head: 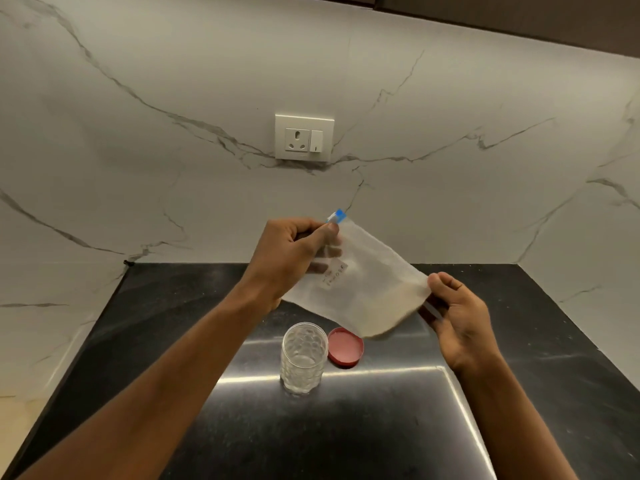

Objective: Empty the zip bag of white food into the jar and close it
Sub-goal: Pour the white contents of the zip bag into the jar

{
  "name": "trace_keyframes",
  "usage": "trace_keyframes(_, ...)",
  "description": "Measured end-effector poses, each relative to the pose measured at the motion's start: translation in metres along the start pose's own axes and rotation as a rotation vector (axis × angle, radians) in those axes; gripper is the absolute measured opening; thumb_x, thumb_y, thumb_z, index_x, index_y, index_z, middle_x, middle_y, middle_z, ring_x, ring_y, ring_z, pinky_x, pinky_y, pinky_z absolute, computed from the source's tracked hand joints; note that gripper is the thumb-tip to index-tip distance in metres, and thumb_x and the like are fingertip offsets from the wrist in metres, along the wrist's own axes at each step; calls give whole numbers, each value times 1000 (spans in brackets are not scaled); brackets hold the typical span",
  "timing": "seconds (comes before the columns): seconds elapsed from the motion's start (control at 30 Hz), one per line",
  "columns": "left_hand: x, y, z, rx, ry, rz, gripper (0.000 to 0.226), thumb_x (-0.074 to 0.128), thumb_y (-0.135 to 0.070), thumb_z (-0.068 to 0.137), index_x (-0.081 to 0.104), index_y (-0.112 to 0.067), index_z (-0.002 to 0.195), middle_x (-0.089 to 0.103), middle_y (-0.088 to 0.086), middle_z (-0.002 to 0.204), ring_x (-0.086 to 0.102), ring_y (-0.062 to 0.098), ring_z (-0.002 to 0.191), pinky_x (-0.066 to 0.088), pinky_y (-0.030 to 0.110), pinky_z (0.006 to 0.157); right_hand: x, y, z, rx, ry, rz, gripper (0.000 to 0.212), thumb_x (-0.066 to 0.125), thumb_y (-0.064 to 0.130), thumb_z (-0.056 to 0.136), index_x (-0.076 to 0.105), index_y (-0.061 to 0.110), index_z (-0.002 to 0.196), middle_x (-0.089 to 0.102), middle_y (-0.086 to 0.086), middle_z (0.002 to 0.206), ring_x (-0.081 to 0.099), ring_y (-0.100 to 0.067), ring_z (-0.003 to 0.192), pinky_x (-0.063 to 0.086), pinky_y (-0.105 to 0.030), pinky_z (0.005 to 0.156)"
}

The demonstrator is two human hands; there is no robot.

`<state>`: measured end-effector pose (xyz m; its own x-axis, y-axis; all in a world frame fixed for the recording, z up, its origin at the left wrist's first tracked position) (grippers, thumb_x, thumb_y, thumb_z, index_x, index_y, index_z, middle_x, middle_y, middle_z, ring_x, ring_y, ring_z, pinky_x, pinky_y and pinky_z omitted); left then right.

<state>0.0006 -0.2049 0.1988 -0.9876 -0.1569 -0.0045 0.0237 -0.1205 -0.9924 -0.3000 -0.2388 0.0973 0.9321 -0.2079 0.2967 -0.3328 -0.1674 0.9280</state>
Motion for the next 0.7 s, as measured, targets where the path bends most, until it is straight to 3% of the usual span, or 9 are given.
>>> trace_keyframes(0.2, 0, 40, -21, -107, 40, -121, 22, 71, -22, 100, 80, -2, 102, 84, 7, 97, 82, 19, 90, 65, 27, 68, -8, 20, 6, -143, -30, -91, 15, 72, 15, 97, 69, 16, 111, 73, -5, 103, 71, -23, 94, 60, -41, 84)
trace_keyframes(0.37, -6, 66, -35, -164, 2, -106, 22, 70, -22, 100, 80, -3, 104, 84, 8, 101, 82, 22, 95, 68, 33, 73, -11, 25, 5, -210, -20, -148, 19, 73, 11, 95, 67, 17, 113, 73, -6, 105, 72, -20, 94, 61, -32, 75)
trace_keyframes(0.57, -12, 87, -44, -199, -19, -92, 18, 71, -22, 98, 80, -9, 105, 84, 4, 103, 81, 21, 98, 68, 36, 78, 1, 42, -6, -324, 10, -229, 13, 70, 11, 97, 66, 19, 107, 70, -6, 102, 67, -23, 97, 59, -42, 88)
trace_keyframes(0.7, -19, 97, -49, -197, -47, -63, 17, 71, -20, 97, 79, -10, 107, 84, 3, 102, 81, 20, 97, 68, 32, 76, 11, 53, -16, -408, 17, -282, 12, 70, 13, 98, 63, 17, 107, 68, -5, 99, 65, -19, 92, 59, -39, 86)
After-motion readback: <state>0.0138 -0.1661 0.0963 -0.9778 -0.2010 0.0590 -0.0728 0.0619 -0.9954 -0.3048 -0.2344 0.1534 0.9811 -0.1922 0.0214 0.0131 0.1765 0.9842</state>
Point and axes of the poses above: each hand's wrist, its own z-axis towards the middle knuckle, its own x-axis out of the palm, y = z × x, the point moved 10 cm from there along z, towards the middle knuckle
